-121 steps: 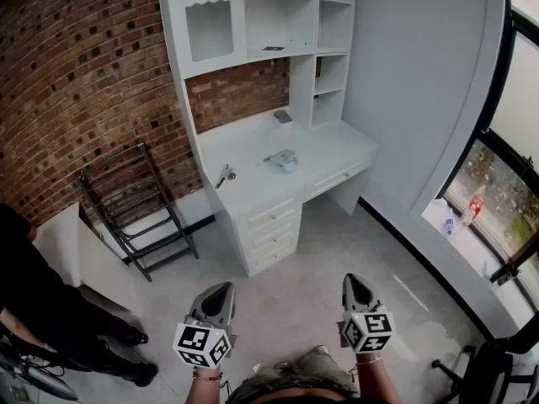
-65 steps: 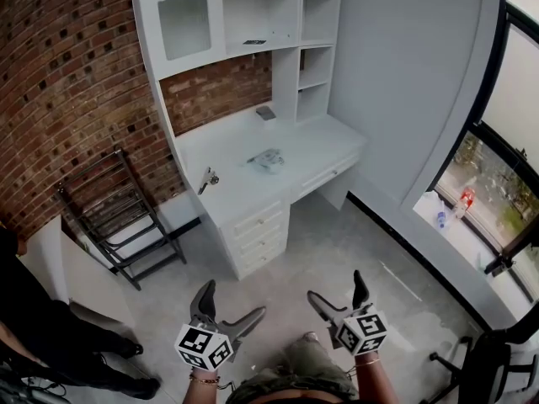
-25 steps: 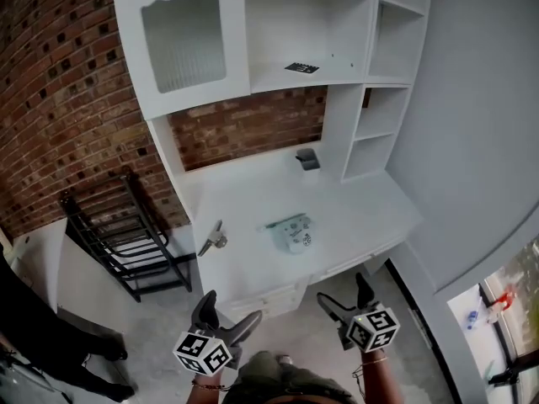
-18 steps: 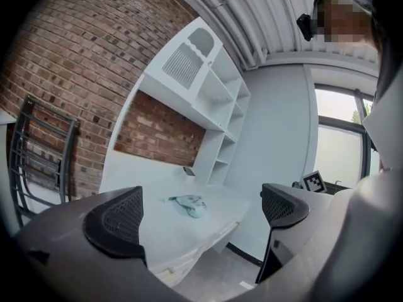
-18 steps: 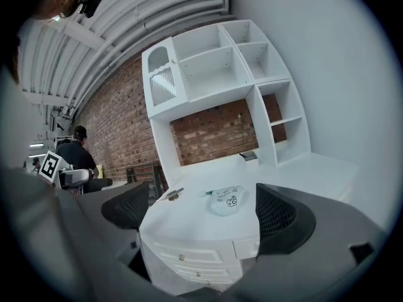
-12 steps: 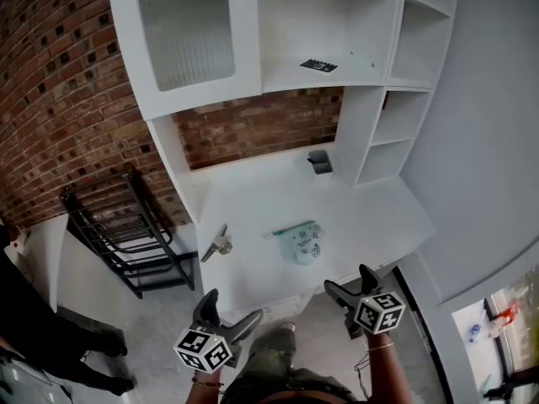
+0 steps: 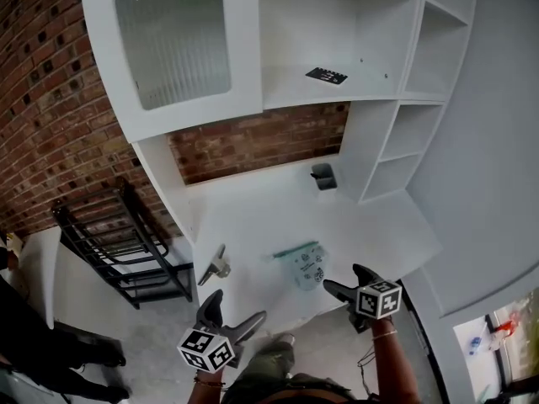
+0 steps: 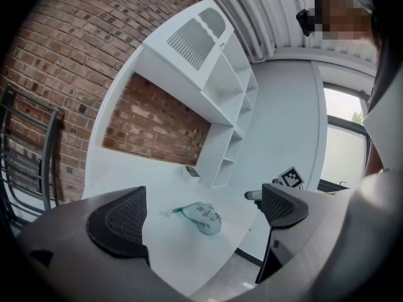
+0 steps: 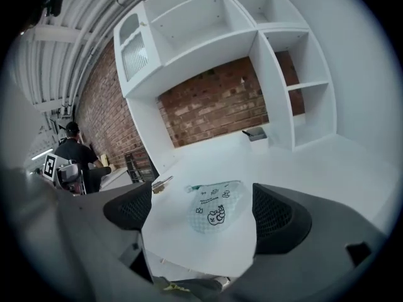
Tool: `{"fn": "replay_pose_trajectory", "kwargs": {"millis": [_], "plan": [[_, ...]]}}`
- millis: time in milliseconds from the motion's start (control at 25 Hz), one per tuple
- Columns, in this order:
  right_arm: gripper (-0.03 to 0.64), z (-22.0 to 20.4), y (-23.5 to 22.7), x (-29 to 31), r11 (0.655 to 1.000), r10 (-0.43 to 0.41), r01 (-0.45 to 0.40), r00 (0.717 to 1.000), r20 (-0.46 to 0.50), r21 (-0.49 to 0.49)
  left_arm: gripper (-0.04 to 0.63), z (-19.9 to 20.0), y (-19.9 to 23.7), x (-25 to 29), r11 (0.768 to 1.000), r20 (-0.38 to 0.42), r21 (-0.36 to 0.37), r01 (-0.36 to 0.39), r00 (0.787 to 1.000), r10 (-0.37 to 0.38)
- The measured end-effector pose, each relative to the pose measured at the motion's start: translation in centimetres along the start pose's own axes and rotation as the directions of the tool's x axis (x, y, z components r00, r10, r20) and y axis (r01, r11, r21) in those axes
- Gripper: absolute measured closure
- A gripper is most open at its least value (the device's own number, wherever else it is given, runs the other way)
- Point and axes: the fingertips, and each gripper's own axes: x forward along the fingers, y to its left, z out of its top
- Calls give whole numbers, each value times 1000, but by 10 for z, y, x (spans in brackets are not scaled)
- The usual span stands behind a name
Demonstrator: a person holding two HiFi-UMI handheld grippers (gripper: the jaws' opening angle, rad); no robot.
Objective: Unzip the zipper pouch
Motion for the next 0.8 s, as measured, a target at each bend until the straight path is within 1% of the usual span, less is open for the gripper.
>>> {"fn": "replay_pose_trajectory", "kwargs": {"millis": [40,120,200,280,400,560,640,800], "plan": [[121,-1,-7,11,1000,9,-9,1000,-30,4,28,2,4,5,1000,1,-3,0,1000,0],[124,-4,-21,33,1000,15,-17,994,-105,-23,28,6,13,14,1000,6,-6,-1,1000,1],[124,-8,-29,57,998,29,-38,982,-188,-44,28,7,20,21,1000,6,-14,-5,1000,5],[124,-14,-37,78,997,50,-63,962,-267,-42,28,6,26,31,1000,-1,-22,-7,1000,7],[124,-18,-51,104,994,57,-86,933,-354,-67,28,4,31,42,999,-3,-43,-3,1000,3],[126,-26,-66,127,986,30,-102,883,-468,-130,28,6,38,52,998,1,-70,-6,1000,6],[127,-27,-73,139,988,36,-105,865,-500,-112,28,8,43,58,998,1,-62,-11,1000,11],[140,-31,-85,155,995,70,-99,834,-547,-23,28,12,51,67,999,-10,-33,-16,1000,16]]}}
